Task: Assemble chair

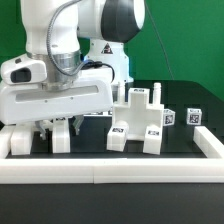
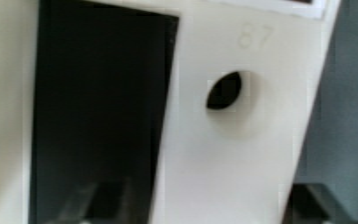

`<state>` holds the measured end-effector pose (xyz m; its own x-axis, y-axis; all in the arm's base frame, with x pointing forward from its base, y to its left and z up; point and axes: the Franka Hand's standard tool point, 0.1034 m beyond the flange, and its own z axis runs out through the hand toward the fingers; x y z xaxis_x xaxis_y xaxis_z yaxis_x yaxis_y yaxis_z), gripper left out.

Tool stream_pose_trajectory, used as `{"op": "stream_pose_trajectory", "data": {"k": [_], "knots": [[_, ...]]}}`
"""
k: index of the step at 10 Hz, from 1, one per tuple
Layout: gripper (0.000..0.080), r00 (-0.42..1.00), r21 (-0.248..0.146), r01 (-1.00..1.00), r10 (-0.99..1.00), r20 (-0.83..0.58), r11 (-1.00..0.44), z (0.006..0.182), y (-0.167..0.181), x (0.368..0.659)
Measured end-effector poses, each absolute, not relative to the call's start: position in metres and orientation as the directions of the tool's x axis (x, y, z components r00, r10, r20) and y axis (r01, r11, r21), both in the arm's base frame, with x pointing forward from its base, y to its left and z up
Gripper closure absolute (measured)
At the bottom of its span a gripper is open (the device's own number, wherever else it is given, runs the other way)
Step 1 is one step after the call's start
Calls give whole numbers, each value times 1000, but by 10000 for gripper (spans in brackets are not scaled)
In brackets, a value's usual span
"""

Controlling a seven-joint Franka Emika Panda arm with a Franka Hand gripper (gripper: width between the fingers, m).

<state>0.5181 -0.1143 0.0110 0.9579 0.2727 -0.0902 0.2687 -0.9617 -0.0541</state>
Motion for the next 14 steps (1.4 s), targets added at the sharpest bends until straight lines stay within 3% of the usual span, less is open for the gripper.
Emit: {"op": "stream_pose_trajectory", "data": {"k": [1, 5, 11, 14], "knots": [[501, 957, -56, 271, 275, -91, -961, 11, -113, 518], [501, 958, -56, 268, 273, -91, -962, 11, -113, 518], [506, 979, -65, 183, 188, -73, -981, 45, -110, 518], [505, 980, -65, 182, 186, -72, -981, 46, -111, 518]]}}
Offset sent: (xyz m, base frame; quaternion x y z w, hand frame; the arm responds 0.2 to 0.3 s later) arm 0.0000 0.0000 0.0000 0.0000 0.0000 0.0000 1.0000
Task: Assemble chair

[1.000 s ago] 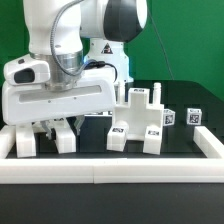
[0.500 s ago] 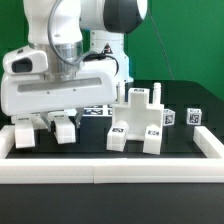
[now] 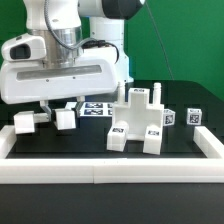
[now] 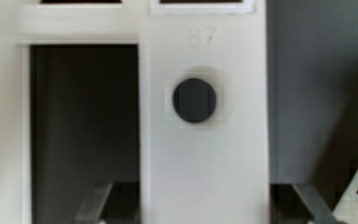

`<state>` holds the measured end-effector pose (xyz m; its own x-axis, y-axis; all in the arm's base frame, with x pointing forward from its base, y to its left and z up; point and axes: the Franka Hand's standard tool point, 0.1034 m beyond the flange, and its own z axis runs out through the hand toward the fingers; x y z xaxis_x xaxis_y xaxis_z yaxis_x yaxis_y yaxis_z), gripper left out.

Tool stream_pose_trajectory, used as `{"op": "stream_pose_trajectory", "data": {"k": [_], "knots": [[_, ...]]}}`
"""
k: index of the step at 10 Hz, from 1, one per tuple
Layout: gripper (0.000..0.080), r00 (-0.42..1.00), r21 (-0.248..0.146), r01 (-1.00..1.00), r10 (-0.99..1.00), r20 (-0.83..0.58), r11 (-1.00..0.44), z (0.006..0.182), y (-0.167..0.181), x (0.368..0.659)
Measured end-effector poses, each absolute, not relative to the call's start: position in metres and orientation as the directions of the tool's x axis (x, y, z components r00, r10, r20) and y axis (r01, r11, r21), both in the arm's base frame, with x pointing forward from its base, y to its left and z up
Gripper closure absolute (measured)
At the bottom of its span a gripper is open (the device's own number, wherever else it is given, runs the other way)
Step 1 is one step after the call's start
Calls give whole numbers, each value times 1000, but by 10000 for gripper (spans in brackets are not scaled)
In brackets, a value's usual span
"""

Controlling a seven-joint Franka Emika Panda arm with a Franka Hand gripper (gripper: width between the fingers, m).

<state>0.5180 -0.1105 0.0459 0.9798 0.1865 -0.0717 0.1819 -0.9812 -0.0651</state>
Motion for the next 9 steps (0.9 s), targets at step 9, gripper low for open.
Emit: {"op": "stream_pose_trajectory", "data": {"k": [9], "knots": [[211, 972, -56, 218, 222, -77, -974, 27, -113, 518]]}}
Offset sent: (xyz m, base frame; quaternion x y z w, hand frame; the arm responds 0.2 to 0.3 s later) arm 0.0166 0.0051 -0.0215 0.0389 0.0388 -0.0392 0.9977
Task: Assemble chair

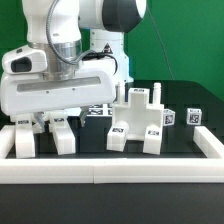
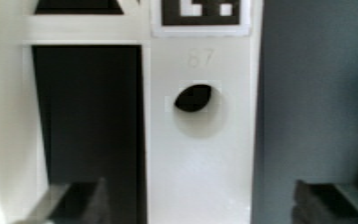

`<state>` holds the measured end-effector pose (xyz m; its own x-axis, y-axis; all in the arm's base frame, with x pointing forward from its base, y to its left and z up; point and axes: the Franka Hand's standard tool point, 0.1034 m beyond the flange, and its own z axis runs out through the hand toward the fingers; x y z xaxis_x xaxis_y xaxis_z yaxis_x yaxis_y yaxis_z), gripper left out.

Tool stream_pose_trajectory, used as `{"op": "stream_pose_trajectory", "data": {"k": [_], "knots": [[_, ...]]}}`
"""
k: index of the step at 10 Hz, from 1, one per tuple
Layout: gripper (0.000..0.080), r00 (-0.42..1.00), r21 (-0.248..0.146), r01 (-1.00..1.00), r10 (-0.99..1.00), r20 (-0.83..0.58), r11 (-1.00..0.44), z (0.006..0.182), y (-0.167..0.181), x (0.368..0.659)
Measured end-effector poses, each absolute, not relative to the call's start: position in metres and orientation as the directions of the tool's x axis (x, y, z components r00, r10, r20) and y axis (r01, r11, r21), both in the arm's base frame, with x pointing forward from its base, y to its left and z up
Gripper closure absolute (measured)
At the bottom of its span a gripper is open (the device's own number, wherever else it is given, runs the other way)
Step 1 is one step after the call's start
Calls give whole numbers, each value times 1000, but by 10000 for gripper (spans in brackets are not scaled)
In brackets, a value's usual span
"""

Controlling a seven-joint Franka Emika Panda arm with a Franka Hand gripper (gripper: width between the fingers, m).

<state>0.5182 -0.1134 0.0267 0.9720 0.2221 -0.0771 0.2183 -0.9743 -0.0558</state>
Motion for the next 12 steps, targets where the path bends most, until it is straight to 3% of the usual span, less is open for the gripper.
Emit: {"op": "stream_pose_trajectory", "data": {"k": [3, 6, 12], "knots": [[154, 972, -56, 218, 222, -78, -974, 26, -113, 518], [151, 962, -26, 266, 267, -50, -964, 14, -123, 512], [151, 968, -34, 240, 242, -70, -970, 6, -118, 518]]}}
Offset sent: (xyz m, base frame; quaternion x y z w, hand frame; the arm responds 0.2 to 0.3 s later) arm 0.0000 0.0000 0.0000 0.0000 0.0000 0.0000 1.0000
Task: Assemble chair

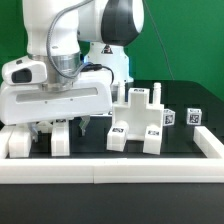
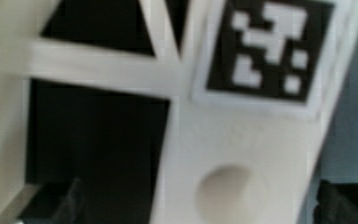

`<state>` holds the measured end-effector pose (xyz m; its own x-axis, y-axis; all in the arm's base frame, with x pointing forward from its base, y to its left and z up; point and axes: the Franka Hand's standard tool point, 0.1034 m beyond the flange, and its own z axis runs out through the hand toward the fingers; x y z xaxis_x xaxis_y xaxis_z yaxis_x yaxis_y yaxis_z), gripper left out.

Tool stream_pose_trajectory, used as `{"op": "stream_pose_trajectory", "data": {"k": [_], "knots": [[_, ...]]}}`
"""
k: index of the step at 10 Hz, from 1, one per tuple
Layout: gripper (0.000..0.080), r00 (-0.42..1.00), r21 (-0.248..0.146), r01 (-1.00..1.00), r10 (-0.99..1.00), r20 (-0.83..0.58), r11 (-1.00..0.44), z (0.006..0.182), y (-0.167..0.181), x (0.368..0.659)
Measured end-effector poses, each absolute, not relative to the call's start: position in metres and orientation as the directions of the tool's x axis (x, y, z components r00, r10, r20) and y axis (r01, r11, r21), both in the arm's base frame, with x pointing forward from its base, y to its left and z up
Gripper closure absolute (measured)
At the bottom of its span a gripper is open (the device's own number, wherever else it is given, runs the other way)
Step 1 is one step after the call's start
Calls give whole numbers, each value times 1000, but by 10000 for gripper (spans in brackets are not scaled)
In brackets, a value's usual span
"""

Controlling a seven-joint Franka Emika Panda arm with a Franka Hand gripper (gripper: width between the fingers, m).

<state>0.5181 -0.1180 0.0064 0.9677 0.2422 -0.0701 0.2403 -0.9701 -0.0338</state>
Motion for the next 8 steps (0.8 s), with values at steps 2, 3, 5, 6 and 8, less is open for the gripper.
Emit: {"op": "stream_pose_trajectory", "data": {"k": [2, 3, 5, 6, 8], "knots": [[151, 970, -37, 228, 230, -74, -973, 5, -118, 525], [151, 974, -36, 212, 214, -76, -977, 5, -117, 525], [151, 976, -34, 201, 204, -76, -979, 4, -115, 526], [151, 977, -34, 199, 201, -77, -979, 4, -117, 525], [151, 978, -34, 193, 195, -80, -981, 4, -117, 524]]}}
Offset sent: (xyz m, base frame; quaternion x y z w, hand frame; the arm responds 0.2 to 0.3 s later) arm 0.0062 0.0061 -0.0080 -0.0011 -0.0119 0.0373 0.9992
